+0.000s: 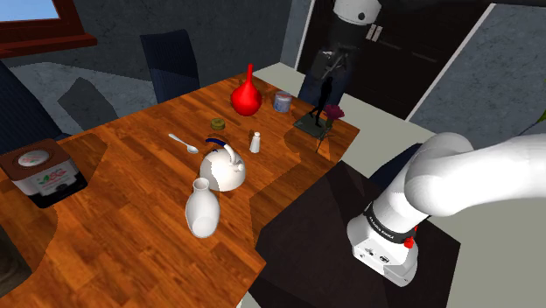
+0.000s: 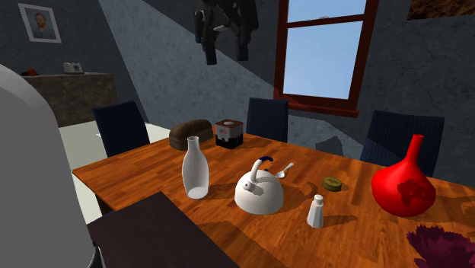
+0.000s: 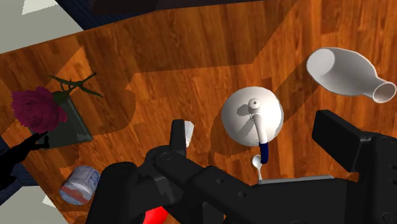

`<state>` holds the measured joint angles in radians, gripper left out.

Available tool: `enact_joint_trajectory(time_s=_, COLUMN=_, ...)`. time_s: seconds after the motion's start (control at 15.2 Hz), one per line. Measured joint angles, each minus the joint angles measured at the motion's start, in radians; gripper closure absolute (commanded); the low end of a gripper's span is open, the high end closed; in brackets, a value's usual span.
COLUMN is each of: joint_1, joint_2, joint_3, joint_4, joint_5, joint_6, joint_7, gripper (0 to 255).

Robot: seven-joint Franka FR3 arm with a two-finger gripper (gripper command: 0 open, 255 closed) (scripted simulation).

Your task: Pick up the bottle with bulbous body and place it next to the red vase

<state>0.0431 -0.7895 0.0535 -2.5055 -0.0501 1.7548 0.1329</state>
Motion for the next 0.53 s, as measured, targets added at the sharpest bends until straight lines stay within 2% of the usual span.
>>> enact_joint_trajectory(time_s=0.53, joint_1=0.058, joint_2=0.144, joint_3=0.135, joint_4=-0.068, joint_5=0.091, joint_6=0.210, joint_7=0.161, gripper=0)
